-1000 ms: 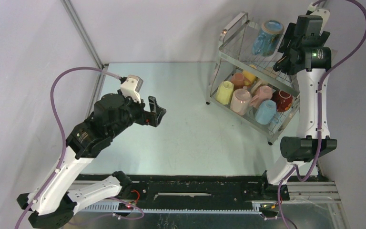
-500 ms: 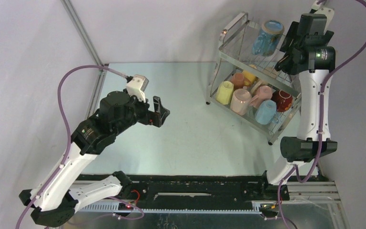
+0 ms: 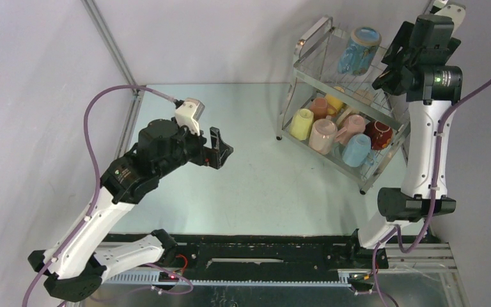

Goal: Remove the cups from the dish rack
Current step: Unload the cup from the dish rack.

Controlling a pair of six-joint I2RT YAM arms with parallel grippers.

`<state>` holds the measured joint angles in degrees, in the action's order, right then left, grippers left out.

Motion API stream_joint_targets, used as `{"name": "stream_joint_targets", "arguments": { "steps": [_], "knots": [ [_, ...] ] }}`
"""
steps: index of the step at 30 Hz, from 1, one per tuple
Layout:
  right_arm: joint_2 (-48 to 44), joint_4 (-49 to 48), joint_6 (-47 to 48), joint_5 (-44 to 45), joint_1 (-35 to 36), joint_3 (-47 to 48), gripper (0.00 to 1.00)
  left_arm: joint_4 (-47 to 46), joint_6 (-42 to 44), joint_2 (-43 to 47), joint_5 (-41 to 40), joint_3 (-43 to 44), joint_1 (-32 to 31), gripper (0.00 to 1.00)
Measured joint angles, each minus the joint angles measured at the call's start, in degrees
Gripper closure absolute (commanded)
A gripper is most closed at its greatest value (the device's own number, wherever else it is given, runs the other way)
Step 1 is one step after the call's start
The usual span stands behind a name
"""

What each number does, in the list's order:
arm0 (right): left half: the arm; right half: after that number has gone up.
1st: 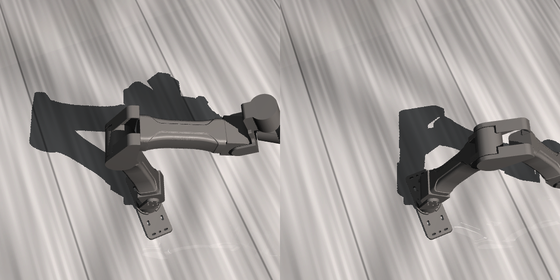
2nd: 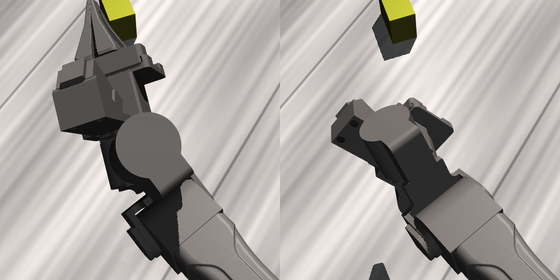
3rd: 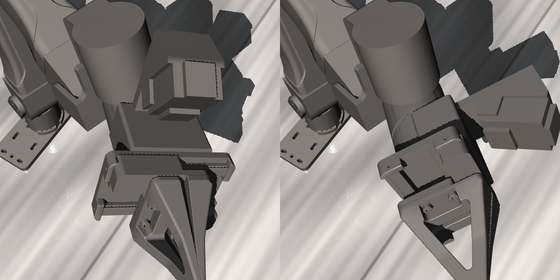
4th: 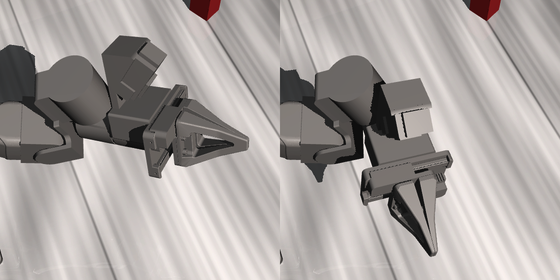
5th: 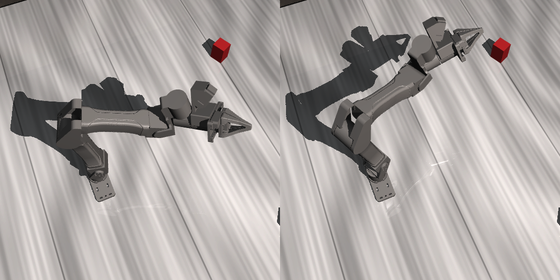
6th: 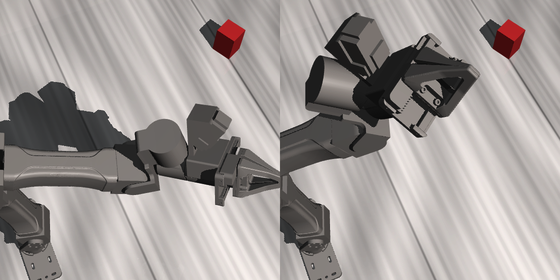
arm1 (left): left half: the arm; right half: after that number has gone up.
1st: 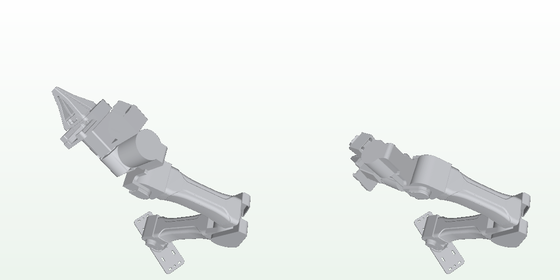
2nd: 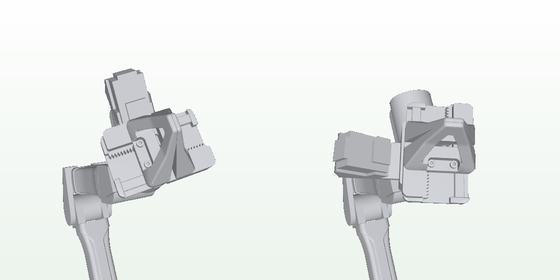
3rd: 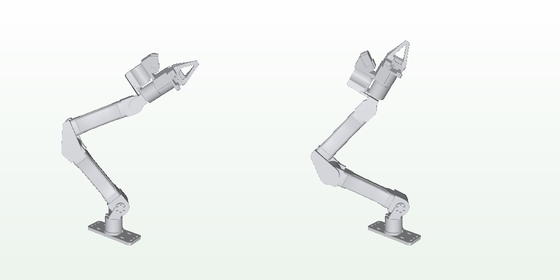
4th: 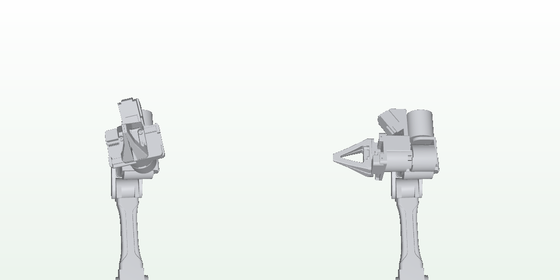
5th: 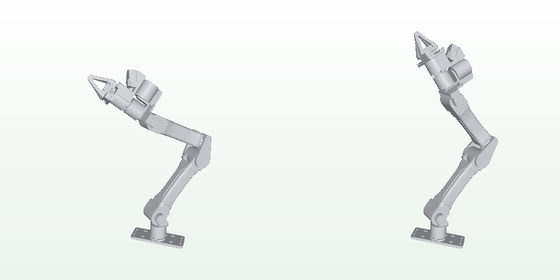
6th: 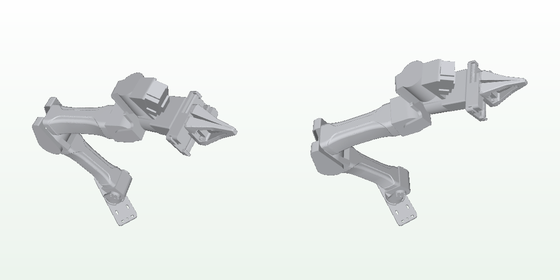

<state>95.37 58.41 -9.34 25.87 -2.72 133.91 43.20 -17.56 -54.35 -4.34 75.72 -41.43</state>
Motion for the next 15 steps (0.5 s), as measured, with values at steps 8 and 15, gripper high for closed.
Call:
{"name": "stream_joint_targets", "arguments": {
  "steps": [8, 15],
  "knots": [
    [-3.0, 0.0, -1.7, -2.9, 0.0, 0.0, 0.84, -1.7, -1.0, -0.9, 2.0, 0.0, 0.1, 0.0],
    [-7.3, 0.5, -4.3, -7.9, 1.8, 0.0, 0.85, -3.1, -3.0, -1.2, 5.1, 0.0, 1.3, 0.0]
  ]
}}
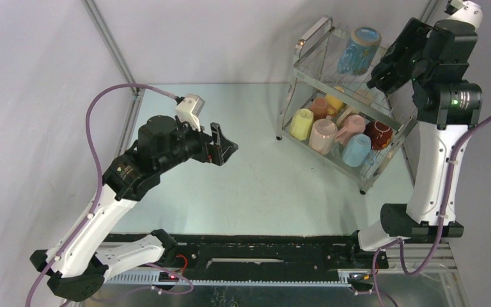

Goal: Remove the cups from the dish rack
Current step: Unload the cup from the dish rack, then place the cup at the center of the board.

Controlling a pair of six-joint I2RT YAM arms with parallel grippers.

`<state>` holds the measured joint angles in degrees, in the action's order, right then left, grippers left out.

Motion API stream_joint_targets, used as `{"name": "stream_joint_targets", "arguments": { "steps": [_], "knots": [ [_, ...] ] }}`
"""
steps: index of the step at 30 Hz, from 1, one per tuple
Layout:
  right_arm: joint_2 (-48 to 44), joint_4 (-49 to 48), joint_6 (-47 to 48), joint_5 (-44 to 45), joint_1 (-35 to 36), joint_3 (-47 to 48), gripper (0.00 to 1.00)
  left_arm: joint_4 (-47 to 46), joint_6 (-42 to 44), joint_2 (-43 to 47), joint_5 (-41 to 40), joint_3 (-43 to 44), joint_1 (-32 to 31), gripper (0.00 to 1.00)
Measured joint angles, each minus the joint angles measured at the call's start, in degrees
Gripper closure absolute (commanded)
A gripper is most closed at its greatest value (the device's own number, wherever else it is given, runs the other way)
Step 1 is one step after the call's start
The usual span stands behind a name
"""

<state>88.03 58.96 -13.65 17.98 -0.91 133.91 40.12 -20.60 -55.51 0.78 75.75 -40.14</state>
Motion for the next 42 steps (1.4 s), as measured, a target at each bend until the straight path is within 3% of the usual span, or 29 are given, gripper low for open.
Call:
{"name": "stream_joint_targets", "arguments": {
  "steps": [11, 20, 30, 42],
  "knots": [
    [-8.6, -1.0, -8.0, -15.9, 4.2, -7.0, 0.86, -7.1, -9.9, -0.7, 11.5, 0.0, 7.8, 0.0],
    [-15.3, -11.8, -16.9, -27.5, 17.2, -25.7, 0.88, -18.8, -21.4, -2.9, 19.5, -0.9, 9.9, 0.0],
    [-16.4, -30.0, -25.9, -30.7, 30.1, -45.2, 0.9, -36.7, -38.5, -5.2, 26.7, -9.1, 10.9, 0.02],
    [-16.9, -46.6, -32.4, -30.1, 33.6, -54.2, 0.92, -57.3, -60.2, -6.3, 29.7, -20.2, 11.1, 0.21]
  ]
}}
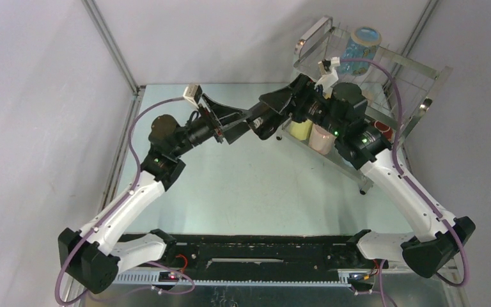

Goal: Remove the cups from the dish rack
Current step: Place the cup at the center of the board.

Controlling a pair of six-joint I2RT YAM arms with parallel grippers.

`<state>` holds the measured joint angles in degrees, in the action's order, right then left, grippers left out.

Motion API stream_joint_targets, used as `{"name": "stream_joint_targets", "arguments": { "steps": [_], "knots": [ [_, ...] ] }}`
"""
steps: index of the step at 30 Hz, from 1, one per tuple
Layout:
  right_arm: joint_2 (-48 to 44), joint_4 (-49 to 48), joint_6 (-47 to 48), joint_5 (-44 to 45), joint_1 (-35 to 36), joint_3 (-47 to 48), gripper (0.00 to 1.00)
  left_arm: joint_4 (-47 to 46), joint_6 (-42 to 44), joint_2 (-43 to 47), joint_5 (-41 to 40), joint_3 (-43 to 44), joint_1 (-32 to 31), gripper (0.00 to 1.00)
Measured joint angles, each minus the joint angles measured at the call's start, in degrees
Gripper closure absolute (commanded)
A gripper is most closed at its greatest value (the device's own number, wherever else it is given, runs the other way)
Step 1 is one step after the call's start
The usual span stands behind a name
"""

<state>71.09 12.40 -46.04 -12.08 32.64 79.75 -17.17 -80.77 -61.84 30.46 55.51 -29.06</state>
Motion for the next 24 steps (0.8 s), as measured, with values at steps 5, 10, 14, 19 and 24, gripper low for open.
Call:
{"name": "stream_joint_targets", "arguments": {
  "steps": [5, 10, 14, 19, 24],
  "knots": [
    [-0.3, -6.3, -1.9, 0.2, 1.9, -2.1, 0.92, -9.1, -7.1, -1.1, -0.2, -1.9, 0.0, 0.36],
    [-0.6, -10.3, -3.6, 0.2, 2.6, -4.7, 0.92, -16.5, -13.0, -3.1, -0.3, -2.4, 0.0, 0.5],
    [-0.6, -13.1, -4.6, 0.2, 3.1, -5.1, 0.92, -19.5, -15.8, -3.7, -0.3, -2.4, 0.0, 0.67],
    [-0.9, -16.2, -5.6, 1.0, 4.8, -5.9, 0.92, -22.3, -17.9, -3.8, -0.2, -2.8, 0.1, 0.93],
    [-1.0, -17.5, -6.3, 1.2, 5.3, -6.6, 0.48, -24.0, -19.3, -3.8, -0.4, -3.3, 0.3, 1.0]
  ]
}}
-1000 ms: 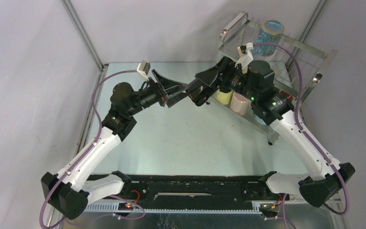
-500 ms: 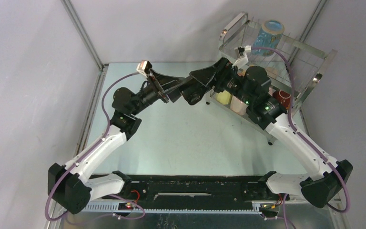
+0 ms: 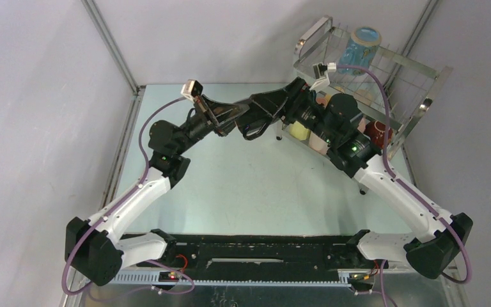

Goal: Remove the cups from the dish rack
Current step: Place the cup at the center of the board.

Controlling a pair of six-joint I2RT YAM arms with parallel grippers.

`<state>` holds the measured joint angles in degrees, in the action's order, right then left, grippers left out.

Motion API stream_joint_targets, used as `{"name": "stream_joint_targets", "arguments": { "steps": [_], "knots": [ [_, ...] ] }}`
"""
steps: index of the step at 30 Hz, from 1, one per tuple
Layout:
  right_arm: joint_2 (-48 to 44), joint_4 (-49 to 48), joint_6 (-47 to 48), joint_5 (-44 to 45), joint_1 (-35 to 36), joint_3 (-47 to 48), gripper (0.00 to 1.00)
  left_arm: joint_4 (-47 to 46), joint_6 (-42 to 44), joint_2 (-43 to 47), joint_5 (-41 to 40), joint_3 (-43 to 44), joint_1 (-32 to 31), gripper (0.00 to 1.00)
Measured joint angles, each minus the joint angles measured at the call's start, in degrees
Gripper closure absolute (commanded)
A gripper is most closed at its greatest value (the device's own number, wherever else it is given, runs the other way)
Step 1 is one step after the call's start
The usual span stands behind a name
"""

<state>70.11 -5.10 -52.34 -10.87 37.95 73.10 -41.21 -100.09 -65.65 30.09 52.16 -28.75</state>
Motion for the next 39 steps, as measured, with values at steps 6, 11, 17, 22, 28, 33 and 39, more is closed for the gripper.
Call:
{"name": "stream_joint_targets", "arguments": {
  "steps": [6, 11, 17, 22, 28, 33, 39],
  "knots": [
    [-0.6, 0.9, 0.6, 0.3, 0.1, -0.1, 0.0, 0.4, 1.7, 0.1, 0.6, 0.0, 0.0, 1.0],
    [-2.6, 5.9, 2.2, 1.6, 0.5, -0.6, 0.0, 5.0, 6.4, 1.6, 2.7, 0.0, -0.2, 1.0],
    [-7.0, 10.8, 3.3, 3.5, 0.7, -1.4, 0.0, 14.2, 14.3, 6.2, 3.0, 0.0, 0.5, 1.0],
    [-11.4, 14.5, 5.0, 5.0, 0.7, -1.4, 0.0, 27.0, 24.3, 9.1, 0.9, 0.0, 2.6, 1.0],
    [-15.5, 21.8, 8.7, 5.2, 0.7, -1.5, 0.0, 53.0, 44.0, 8.8, -5.0, 3.0, 9.4, 1.0],
    [-17.3, 29.3, 11.4, 4.9, 0.7, -1.5, 0.0, 70.2, 59.0, 4.0, -16.7, 10.8, 13.0, 1.0],
    [-17.8, 35.4, 14.0, 4.9, 1.2, -1.6, 0.0, 79.6, 70.1, -5.2, -30.1, 19.5, 16.3, 1.0]
  ]
}}
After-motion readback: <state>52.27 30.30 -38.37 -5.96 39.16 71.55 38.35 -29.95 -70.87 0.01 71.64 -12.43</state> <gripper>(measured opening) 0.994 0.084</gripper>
